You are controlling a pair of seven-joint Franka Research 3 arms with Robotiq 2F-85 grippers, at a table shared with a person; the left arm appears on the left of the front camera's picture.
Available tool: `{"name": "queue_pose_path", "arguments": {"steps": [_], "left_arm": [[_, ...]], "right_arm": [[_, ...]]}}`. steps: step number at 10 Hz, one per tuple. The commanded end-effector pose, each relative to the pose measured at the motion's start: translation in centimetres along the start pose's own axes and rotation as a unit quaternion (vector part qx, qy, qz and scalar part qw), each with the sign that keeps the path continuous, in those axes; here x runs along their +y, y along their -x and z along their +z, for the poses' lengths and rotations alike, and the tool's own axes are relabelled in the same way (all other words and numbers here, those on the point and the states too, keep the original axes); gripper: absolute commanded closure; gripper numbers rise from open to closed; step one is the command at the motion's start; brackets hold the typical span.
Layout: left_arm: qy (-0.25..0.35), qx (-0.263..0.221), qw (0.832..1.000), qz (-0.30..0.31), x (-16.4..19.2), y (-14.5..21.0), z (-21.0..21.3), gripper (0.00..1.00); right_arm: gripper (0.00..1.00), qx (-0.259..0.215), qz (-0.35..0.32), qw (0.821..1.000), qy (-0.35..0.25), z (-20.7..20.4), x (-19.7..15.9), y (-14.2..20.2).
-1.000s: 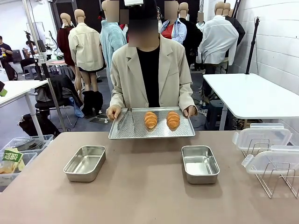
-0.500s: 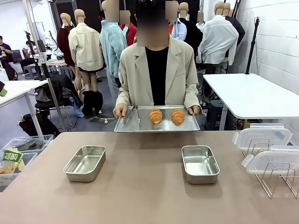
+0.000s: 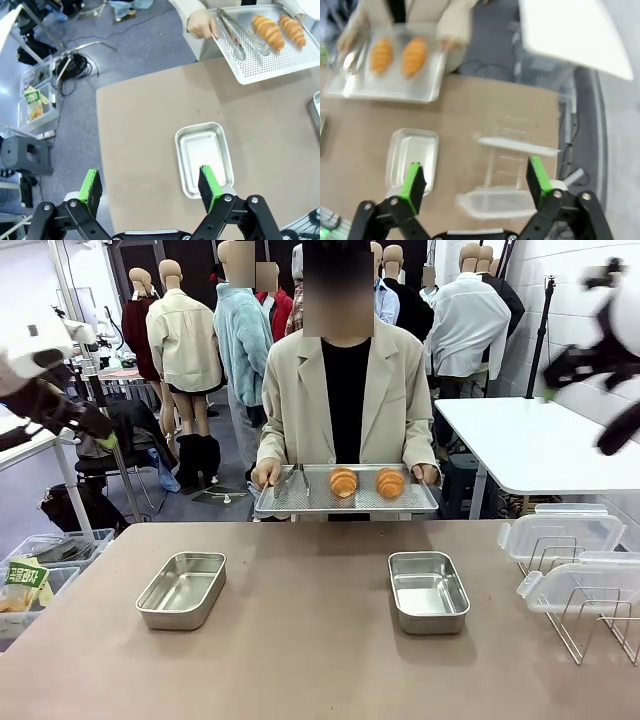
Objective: Place the bread in airtight containers.
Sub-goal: Lift both Airtight Container.
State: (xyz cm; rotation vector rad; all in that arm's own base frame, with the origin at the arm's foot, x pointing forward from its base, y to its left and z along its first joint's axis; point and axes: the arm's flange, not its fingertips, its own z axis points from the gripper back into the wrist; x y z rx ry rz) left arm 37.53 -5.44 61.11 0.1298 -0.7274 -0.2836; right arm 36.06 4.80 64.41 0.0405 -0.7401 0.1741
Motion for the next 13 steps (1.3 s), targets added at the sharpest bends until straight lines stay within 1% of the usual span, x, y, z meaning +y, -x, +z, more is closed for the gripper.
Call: {"name": "queue_pose_path", "arguments": {"steps": [1,2,3,4,5,6,7,8,9,10,11,12,13], "left_arm": [[0.010,0.005,0.997,0.071,0.2,0.3,-2.4,0.00],[0.000,0.000,1.000,0.000,0.0,0.0,0.0,0.00],[0.000,0.000,1.000,0.000,0.0,0.0,0.0,0.00],[0.000,0.000,1.000,0.000,0.0,0.0,0.0,0.00],[0.004,0.006,1.000,0.021,-0.4,0.0,-1.4,0.00],[-0.009,0.023,0.998,0.060,0.0,0.7,-1.8,0.00],[0.031,0.047,0.995,0.085,0.0,1.1,-5.0,0.00],[0.047,0.071,0.991,0.101,-0.1,1.6,-7.9,0.00],[0.055,0.096,0.986,0.125,-0.3,2.3,-10.8,0.00],[0.070,0.123,0.981,0.135,-0.3,3.0,-13.5,0.00],[0.078,0.137,0.977,0.145,-0.2,3.8,-15.7,0.00],[0.085,0.157,0.971,0.159,-0.6,4.9,-17.5,0.00],[0.084,0.160,0.969,0.172,-1.0,5.9,-19.1,0.00]], "right_arm": [[0.00,0.083,-0.041,0.996,-0.013,-3.5,3.7,-0.3],[0.00,0.103,-0.072,0.992,0.009,-5.6,5.3,0.7],[0.00,0.037,-0.005,0.999,-0.015,-1.5,3.8,0.1],[0.00,0.037,-0.005,0.999,-0.015,-1.5,3.8,0.1],[0.00,0.037,-0.005,0.999,-0.015,-1.5,3.8,0.1],[0.00,0.066,-0.020,0.998,-0.011,-3.5,5.7,0.4],[0.00,0.113,-0.011,0.994,0.001,-6.1,7.1,1.3],[0.00,0.127,-0.001,0.992,0.014,-8.9,8.7,2.2],[0.00,0.148,0.004,0.989,0.012,-12.0,10.0,3.2],[0.00,0.174,0.001,0.985,0.024,-15.6,11.1,4.5],[0.00,0.202,0.000,0.979,0.026,-18.7,11.5,5.9],[0.00,0.222,-0.010,0.974,0.045,-21.2,11.4,7.7],[0.00,0.242,-0.011,0.969,0.043,-22.8,11.0,8.7]]}}
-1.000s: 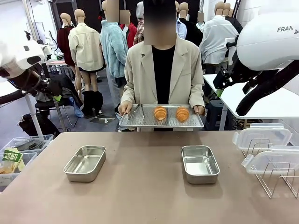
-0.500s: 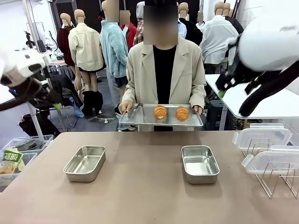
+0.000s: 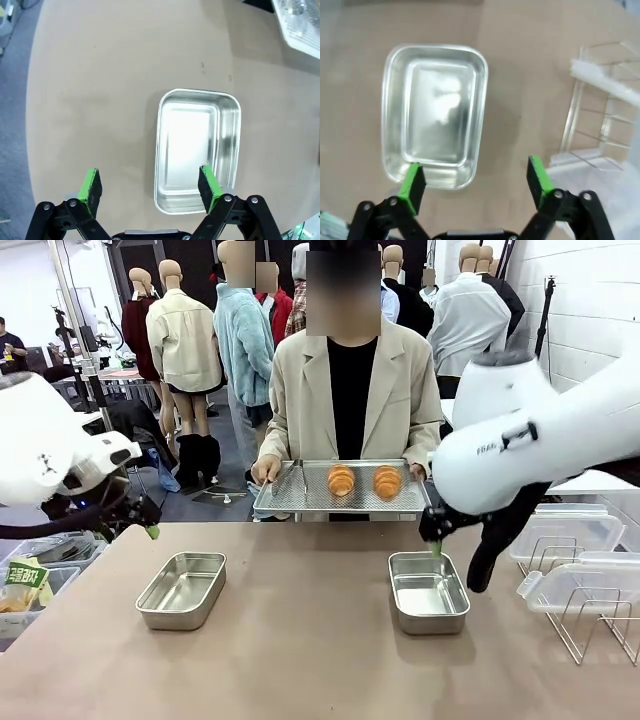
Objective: Place the bread in airtight containers.
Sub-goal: Lift both Airtight Container.
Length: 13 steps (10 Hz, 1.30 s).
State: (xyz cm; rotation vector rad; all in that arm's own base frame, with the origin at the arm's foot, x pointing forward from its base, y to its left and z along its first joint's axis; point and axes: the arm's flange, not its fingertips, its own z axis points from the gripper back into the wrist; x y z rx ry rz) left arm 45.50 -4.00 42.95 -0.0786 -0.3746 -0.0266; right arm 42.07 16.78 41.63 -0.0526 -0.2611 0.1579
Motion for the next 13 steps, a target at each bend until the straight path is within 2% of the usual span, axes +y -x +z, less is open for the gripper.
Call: {"name": "queue_pose_path", "arguments": {"steps": [1,3,4,6,10,12,13], "left_arm": [[-0.005,-0.012,1.000,-0.012,-0.2,-0.1,2.0,0.00],[-0.005,-0.012,1.000,-0.012,-0.2,-0.1,2.0,0.00],[0.000,-0.002,1.000,-0.003,-0.2,-0.1,0.1,0.00],[-0.002,0.044,0.999,-0.017,-0.6,-0.2,-4.1,0.00],[-0.010,0.088,0.994,-0.062,-1.0,-0.4,-10.2,0.00],[-0.024,0.114,0.991,-0.059,-1.2,0.0,-12.2,0.00],[-0.025,0.123,0.990,-0.063,-1.3,0.1,-12.6,0.05]], "right_arm": [[0.00,0.016,-0.011,1.000,0.003,-0.6,-0.6,-0.7],[0.00,0.000,0.000,1.000,0.000,0.0,0.0,0.0],[0.00,0.019,-0.005,1.000,0.001,-1.9,-0.6,-0.1],[0.00,0.047,0.006,0.999,0.012,-4.9,0.7,-1.2],[0.00,0.062,-0.029,0.998,0.014,-9.6,0.1,-2.2],[0.00,0.070,-0.037,0.997,-0.001,-10.9,-0.1,-2.6],[0.18,0.066,-0.042,0.997,-0.002,-11.2,-0.1,-2.6]]}}
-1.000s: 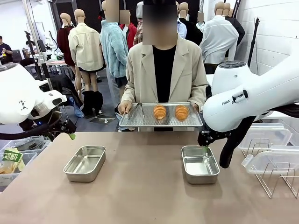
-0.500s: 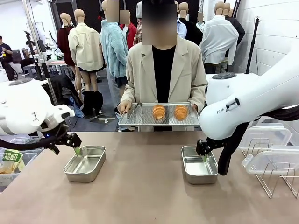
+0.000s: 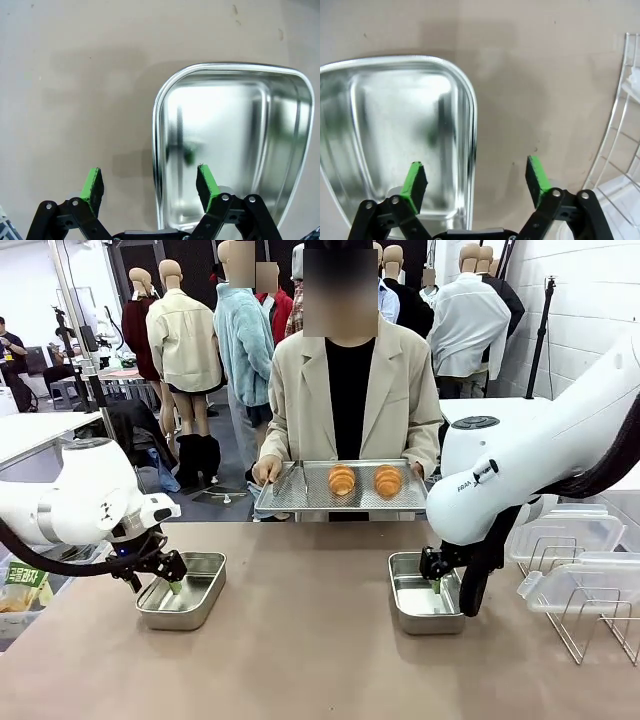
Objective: Place the bread in airtight containers.
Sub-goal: Lift both Airtight Container.
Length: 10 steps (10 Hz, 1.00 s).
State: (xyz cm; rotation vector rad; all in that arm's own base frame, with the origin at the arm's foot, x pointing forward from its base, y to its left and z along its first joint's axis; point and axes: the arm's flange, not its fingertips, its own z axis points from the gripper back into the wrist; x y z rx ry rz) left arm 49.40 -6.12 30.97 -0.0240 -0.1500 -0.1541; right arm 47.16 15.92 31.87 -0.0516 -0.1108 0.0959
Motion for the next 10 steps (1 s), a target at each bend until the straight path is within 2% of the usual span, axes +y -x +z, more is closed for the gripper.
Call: {"name": "queue_pose_path", "arguments": {"steps": [1,4,5,10], "left_arm": [[-0.008,0.015,1.000,-0.003,-0.15,-0.41,0.22,0.24],[0.000,0.016,1.000,-0.012,-0.07,-0.37,0.44,0.84],[0.000,0.018,1.000,-0.014,-0.15,-0.34,0.46,1.00],[0.019,0.025,0.999,-0.024,-0.27,-0.17,0.74,1.00]], "right_arm": [[0.38,-0.011,-0.014,1.000,-0.005,-0.51,0.79,-0.38],[0.98,-0.005,-0.026,1.000,-0.013,-0.57,0.71,-0.99],[1.00,-0.005,-0.030,0.999,-0.013,-0.54,0.68,-0.97],[1.00,-0.005,-0.055,0.998,-0.001,-0.45,0.69,-1.23]]}}
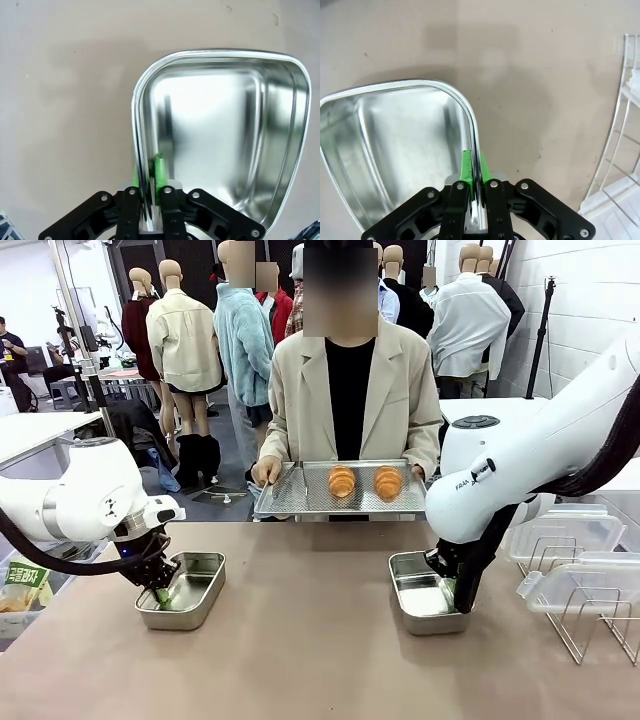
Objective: Place the bread in airtight containers.
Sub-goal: Lift both Airtight Container, then once an object is inside an Airtight Container , place the container in the center of the table.
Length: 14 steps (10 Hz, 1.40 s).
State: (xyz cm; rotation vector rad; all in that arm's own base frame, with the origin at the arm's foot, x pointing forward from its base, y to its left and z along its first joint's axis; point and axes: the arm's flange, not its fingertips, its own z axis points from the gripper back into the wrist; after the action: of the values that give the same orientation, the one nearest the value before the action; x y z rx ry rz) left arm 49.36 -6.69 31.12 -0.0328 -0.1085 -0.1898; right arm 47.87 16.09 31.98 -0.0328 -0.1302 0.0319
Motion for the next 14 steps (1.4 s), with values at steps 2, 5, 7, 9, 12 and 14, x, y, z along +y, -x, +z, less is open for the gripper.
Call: {"name": "queue_pose_path", "arguments": {"steps": [2,5,7,9,12,14], "left_arm": [[0.023,0.005,1.000,-0.009,0.4,-0.1,0.7,1.00],[0.008,0.000,1.000,-0.003,0.0,-0.1,0.4,1.00],[0.008,0.000,1.000,-0.003,0.0,-0.1,0.4,1.00],[0.008,0.000,1.000,-0.003,0.0,-0.1,0.4,1.00],[0.013,0.009,1.000,-0.004,0.0,-0.1,0.3,1.00],[-0.047,0.025,0.998,0.041,-4.2,0.7,4.0,1.00]], "right_arm": [[1.00,0.081,-0.049,0.995,0.043,-0.8,1.3,-1.6],[1.00,0.004,-0.009,1.000,0.002,0.0,0.0,0.0],[1.00,0.004,-0.009,1.000,0.002,0.0,0.0,0.0],[1.00,0.004,-0.009,1.000,0.002,0.0,0.0,0.0],[1.00,0.004,-0.009,1.000,0.002,0.0,0.0,0.0],[1.00,0.002,-0.026,1.000,-0.004,3.1,-0.7,0.1]]}}
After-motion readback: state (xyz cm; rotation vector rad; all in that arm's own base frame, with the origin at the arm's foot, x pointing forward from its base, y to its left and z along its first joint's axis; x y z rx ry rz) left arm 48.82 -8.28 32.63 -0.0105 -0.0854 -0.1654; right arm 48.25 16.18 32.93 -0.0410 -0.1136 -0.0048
